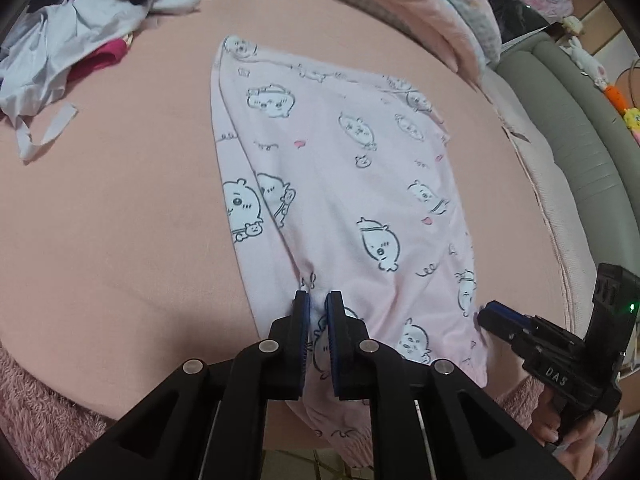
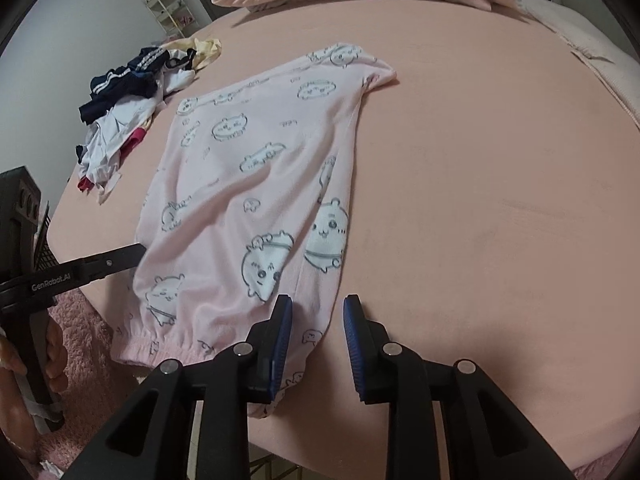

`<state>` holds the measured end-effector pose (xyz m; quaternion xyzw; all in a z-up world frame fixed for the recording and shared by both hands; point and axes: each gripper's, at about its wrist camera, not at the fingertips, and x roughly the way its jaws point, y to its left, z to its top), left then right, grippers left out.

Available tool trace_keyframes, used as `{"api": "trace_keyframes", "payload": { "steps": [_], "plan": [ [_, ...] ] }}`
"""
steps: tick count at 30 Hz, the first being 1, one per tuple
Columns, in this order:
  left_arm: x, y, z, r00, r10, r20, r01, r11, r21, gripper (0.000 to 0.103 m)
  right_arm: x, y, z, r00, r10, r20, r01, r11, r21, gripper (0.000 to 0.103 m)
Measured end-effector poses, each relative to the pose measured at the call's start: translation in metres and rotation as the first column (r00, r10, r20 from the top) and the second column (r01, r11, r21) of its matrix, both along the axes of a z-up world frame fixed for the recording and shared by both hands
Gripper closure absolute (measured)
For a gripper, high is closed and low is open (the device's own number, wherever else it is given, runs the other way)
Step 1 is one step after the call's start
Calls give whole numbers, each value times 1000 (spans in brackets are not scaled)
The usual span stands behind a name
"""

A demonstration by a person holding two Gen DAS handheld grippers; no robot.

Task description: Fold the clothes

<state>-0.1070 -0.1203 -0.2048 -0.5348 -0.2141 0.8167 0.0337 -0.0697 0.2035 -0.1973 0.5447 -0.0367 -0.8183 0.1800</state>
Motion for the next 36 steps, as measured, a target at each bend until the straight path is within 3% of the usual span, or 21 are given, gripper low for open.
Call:
{"api": "trace_keyframes", "payload": {
  "steps": [6,8,12,14,15,16,19,25,29,32,34,36],
  "plan": [
    [1,-2,-8,1000,-8,21,7,1000,6,90,-2,-6,-7,1000,6,18,-6,1000,10,77],
    [2,-3,-5,1000,-7,5,7,1000,12,72,1,-8,-7,1000,18,17,-18,1000,17,77],
    [2,-1,-4,1000,-15,-10,15,1000,-2,67,1,-10,-7,1000,24,16,-24,1000,20,77],
    [3,3,0,999,-25,-36,24,999,-41,71,0,-11,-6,1000,23,13,-23,1000,20,77],
    [2,5,0,999,-38,-39,35,998,-55,81,1,-12,-7,1000,25,14,-25,999,21,77],
    [1,6,-4,999,-44,-30,42,998,-55,99,1,-13,-8,1000,26,17,-27,999,24,77],
    [2,1,-7,999,-37,-33,37,999,-17,100,0,-12,-9,999,21,24,-21,1000,21,77],
    [23,-20,26,993,44,-113,-42,999,17,101,-6,-9,8,999,6,-34,-7,1000,-25,77],
    [24,-28,10,997,75,-6,-75,996,-38,101,-18,-21,-7,1000,29,-4,-29,999,24,77],
    [19,-29,-16,994,76,84,-75,997,-23,101,-24,-24,-24,999,22,49,-25,998,60,74],
    [19,-32,-6,992,93,80,-93,996,-8,100,-20,-16,-19,998,9,68,-14,997,73,74],
    [22,-35,14,993,116,21,-116,993,-15,100,-14,-6,-9,998,-14,57,8,994,105,73]
  ]
}}
